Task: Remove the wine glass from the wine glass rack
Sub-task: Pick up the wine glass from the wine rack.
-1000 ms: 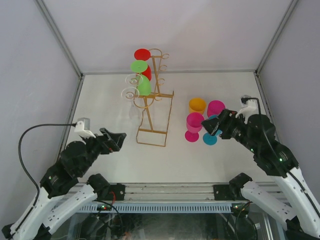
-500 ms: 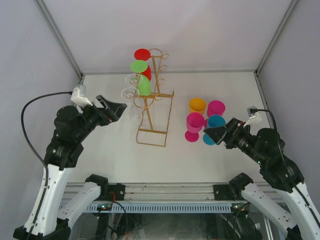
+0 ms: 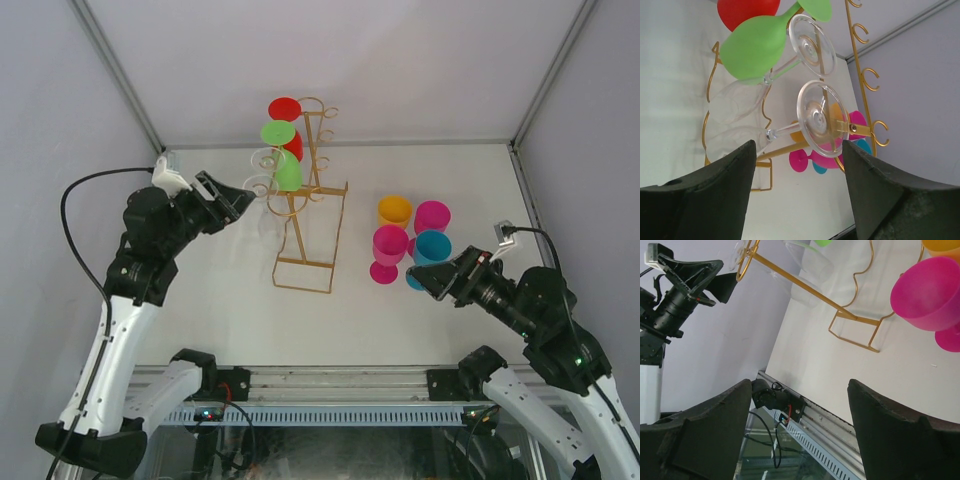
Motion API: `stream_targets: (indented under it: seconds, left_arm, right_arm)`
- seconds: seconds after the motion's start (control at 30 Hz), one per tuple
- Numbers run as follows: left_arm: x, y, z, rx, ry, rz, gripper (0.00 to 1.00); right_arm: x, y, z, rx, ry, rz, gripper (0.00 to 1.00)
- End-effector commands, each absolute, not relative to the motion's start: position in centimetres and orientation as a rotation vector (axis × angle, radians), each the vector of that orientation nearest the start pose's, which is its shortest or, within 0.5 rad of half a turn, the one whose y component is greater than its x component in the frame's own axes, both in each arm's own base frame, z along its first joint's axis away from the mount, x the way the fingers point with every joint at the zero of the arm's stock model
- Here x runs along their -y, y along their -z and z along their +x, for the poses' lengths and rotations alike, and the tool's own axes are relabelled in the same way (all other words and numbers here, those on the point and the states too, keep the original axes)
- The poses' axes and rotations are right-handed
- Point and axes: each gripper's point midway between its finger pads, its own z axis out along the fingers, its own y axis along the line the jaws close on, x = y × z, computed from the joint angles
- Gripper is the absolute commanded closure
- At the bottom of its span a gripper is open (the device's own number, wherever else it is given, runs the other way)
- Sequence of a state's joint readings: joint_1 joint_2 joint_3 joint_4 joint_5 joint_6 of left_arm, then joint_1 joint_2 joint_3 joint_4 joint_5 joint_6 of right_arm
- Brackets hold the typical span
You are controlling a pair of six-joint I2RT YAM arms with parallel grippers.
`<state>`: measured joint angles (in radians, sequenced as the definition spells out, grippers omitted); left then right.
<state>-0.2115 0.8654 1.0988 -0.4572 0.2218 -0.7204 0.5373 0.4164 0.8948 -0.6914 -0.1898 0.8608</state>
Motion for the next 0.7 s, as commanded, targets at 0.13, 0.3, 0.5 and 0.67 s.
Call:
stream_targets:
  seconds: [0.13,0.3,0.5,0.67]
  left_arm:
    - [12.5,-38.6,28.7,-1.73,0.904,-0.303,0.35]
    - [13.2,-38.3,29.6,-1.741,0.958,-0.302,0.43]
    - [13.3,-38.2,29.9,-1.752,0.958,-0.299,0.49]
    - [13.6,-38.0,30.4,-1.762,0.976,-0.295,0.58]
  right_arm:
    - [-15.8,-32.4,13.5,-1.87,-1.197,0.167,0.23]
    - [-16.0,-32.3,13.6,-1.882,-1.197,0.157,0.23]
    - [-16.2,-32.0,13.8,-1.895,-1.191,0.157,0.23]
    - [-16.4,-31.9,14.0,-1.905,-1.192,0.156,0.23]
